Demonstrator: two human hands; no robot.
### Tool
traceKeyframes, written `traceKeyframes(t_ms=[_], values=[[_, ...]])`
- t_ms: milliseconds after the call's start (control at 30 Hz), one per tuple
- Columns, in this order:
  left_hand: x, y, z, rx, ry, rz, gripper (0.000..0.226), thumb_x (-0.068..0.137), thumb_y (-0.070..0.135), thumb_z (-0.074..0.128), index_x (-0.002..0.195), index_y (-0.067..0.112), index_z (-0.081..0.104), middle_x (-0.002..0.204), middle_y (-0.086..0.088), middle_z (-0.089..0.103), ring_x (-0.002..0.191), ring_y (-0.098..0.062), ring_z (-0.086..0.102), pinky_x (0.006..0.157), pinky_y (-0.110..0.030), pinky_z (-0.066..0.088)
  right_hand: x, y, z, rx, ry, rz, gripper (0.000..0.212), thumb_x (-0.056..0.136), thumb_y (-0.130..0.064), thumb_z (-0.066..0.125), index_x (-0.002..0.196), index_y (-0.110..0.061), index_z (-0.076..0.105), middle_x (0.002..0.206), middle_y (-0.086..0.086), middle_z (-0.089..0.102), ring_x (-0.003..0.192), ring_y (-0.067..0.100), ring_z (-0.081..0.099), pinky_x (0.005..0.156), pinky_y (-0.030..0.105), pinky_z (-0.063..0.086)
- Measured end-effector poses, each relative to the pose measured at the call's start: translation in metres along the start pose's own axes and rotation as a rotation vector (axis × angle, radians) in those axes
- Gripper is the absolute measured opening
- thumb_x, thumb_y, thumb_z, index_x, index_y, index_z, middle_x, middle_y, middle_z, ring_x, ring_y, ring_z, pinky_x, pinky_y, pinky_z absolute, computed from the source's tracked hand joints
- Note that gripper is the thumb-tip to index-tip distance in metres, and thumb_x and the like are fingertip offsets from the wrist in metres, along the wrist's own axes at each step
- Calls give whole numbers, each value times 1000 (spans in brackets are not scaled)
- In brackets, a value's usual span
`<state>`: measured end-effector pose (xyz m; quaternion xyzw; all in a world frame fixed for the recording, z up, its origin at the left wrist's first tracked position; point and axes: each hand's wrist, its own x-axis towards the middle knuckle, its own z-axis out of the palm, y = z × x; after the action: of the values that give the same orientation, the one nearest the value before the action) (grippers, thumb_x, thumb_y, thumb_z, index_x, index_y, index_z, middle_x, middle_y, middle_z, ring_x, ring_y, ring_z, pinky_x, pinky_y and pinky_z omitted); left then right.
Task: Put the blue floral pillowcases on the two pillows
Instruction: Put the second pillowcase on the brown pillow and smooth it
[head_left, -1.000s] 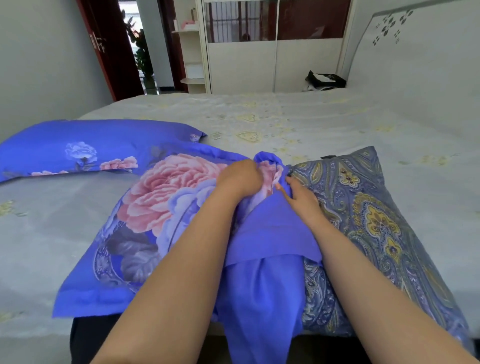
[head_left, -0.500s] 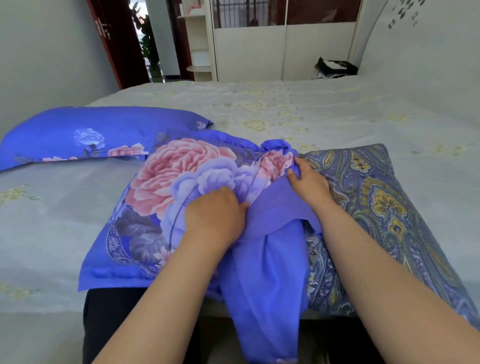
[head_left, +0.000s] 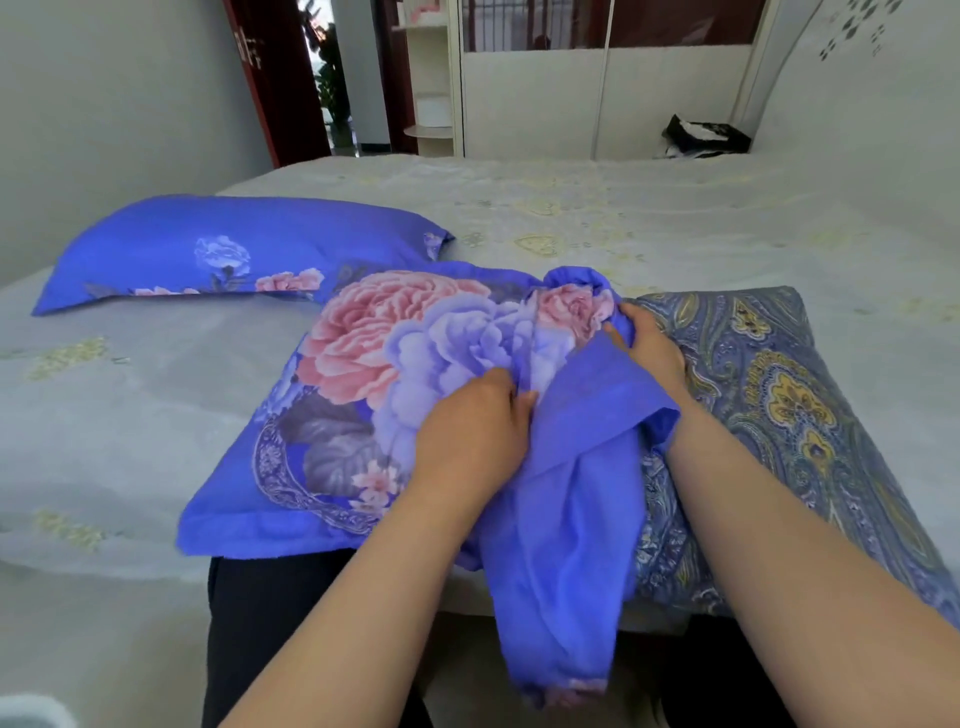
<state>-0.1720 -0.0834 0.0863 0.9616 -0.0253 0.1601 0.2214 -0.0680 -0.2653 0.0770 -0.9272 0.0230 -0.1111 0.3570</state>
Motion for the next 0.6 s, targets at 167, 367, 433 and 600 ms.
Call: traceKeyframes(t_ms=[167, 367, 433, 600], values=[[-23, -10, -16, 375, -195, 39, 31, 96, 39, 40, 103, 17, 60, 107, -8, 65, 100, -29, 61, 68, -30, 37, -9, -5, 2, 34, 38, -13, 54, 97, -37, 47, 144, -13, 34, 130, 20, 55, 116, 37, 52, 95, 40, 39], [-27, -10, 19, -768, -361, 70, 31, 95, 23, 49, 65, 16, 44, 57, 2, 39, 51, -6, 34, 51, -26, 30, -32, 8, 3, 353, -12, 96, 39, 98, -6, 44, 137, -2, 41, 135, 15, 49, 122, 25, 49, 87, 16, 43], [-25, -20, 26, -554, -275, 98, 28, 90, 28, 46, 65, 18, 44, 58, 3, 43, 53, -12, 42, 56, -30, 36, -17, 0, -8, 501, -53, 37, 46, 98, -16, 49, 141, -4, 38, 143, 11, 43, 128, 22, 44, 102, 28, 38], [-33, -31, 16, -372, 132, 138, 24, 93, 34, 35, 85, 21, 53, 93, -1, 55, 88, -20, 50, 78, -39, 44, -15, -1, -15, 180, -66, 36, 99, 71, -75, 54, 144, -13, 31, 147, 7, 37, 134, 28, 37, 104, 36, 35]])
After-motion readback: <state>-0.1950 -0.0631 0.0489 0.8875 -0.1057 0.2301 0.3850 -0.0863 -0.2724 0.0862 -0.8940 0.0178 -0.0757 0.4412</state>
